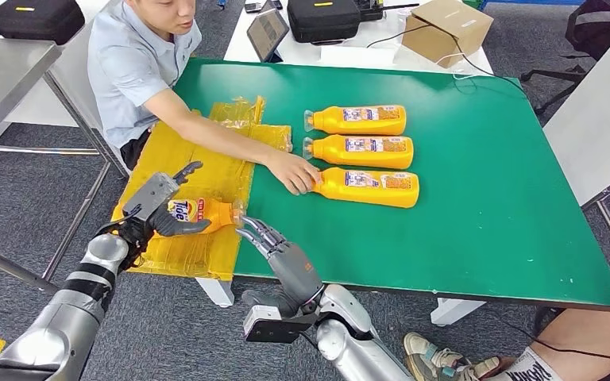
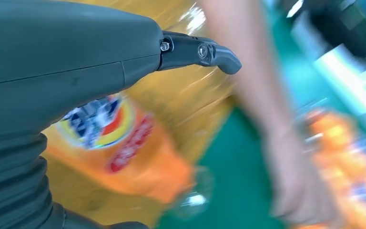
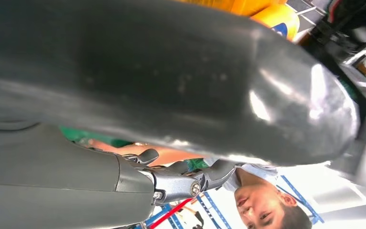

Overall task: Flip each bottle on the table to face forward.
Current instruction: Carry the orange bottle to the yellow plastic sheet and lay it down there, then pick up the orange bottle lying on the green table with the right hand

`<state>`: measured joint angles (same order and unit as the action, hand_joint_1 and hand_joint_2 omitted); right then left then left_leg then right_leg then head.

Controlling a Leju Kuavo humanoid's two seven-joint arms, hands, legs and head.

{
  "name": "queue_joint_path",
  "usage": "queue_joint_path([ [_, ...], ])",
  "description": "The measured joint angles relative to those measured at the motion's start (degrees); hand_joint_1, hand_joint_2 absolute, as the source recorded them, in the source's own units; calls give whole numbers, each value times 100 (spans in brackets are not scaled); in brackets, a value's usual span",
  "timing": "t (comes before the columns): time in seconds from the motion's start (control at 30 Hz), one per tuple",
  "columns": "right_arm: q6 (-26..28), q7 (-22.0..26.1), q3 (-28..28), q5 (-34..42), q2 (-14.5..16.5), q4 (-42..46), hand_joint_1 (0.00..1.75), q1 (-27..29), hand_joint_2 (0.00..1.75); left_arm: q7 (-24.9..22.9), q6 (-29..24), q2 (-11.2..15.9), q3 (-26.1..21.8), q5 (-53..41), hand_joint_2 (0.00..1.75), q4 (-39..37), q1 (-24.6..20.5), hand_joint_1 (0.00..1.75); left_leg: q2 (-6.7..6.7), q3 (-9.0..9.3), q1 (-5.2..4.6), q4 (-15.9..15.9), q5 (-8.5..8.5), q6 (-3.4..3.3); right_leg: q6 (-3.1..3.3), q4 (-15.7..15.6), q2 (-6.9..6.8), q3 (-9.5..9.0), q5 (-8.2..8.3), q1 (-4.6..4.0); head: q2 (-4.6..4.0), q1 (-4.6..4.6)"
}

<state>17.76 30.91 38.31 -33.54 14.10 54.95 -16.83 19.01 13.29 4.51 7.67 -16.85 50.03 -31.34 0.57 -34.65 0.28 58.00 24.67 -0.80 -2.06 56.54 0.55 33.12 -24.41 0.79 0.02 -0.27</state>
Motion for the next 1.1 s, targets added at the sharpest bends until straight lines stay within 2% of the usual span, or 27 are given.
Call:
queue_joint_path([
  [0.17,78,-14,-10,17,-48,116,0,165,0,222,-298,-232,-303,1068,175,1155,507,0,-2,-4,0,0,1,0,0,0,1,2,0,1,0,1],
  [0.33,163,-3,-31,-15,-130,300,0,363,0,520,-100,-475,-591,2138,175,2437,1154,0,-1,-9,-1,0,3,-1,0,-4,1,7,-1,2,0,1],
  [0.43,191,-3,-75,-29,-188,425,0,487,0,624,-95,-594,-685,2395,175,3115,1480,0,1,-11,0,0,4,-1,0,-4,0,8,-1,1,0,1],
  [0.57,193,-3,-110,-30,-242,537,0,573,0,641,-119,-676,-730,2451,175,3640,1711,0,1,-11,0,0,3,-1,0,-4,1,8,-1,0,0,-1],
  [0.7,335,-76,-159,-187,-289,636,0,635,175,787,-240,-753,-771,2535,175,3986,1868,0,0,-9,0,0,1,0,0,-4,1,7,-1,0,0,-1],
  [0.8,636,-597,-356,-704,-445,777,0,709,175,989,-557,-883,-777,2550,175,4469,2192,0,1,-10,-2,0,2,-1,0,-4,1,7,-1,3,0,-2],
  [0.93,666,-1599,-970,-1696,-921,887,0,688,175,1254,-1041,-1053,-695,2248,175,5216,2843,0,6,-16,-9,0,6,-6,-1,-16,-2,6,-1,11,0,-1],
  [1.0,515,-1818,-1370,-2008,-1169,883,0,646,175,1314,-1180,-1094,-616,2144,175,5476,3108,0,8,-20,-13,0,7,-8,-3,-21,-3,6,0,15,0,0],
  [1.1,357,-1895,-1894,-2254,-1450,765,0,514,175,1382,-1290,-1116,-494,2091,175,5685,3308,0,7,-20,-17,0,8,-14,-11,-23,-2,6,6,17,0,-1],
])
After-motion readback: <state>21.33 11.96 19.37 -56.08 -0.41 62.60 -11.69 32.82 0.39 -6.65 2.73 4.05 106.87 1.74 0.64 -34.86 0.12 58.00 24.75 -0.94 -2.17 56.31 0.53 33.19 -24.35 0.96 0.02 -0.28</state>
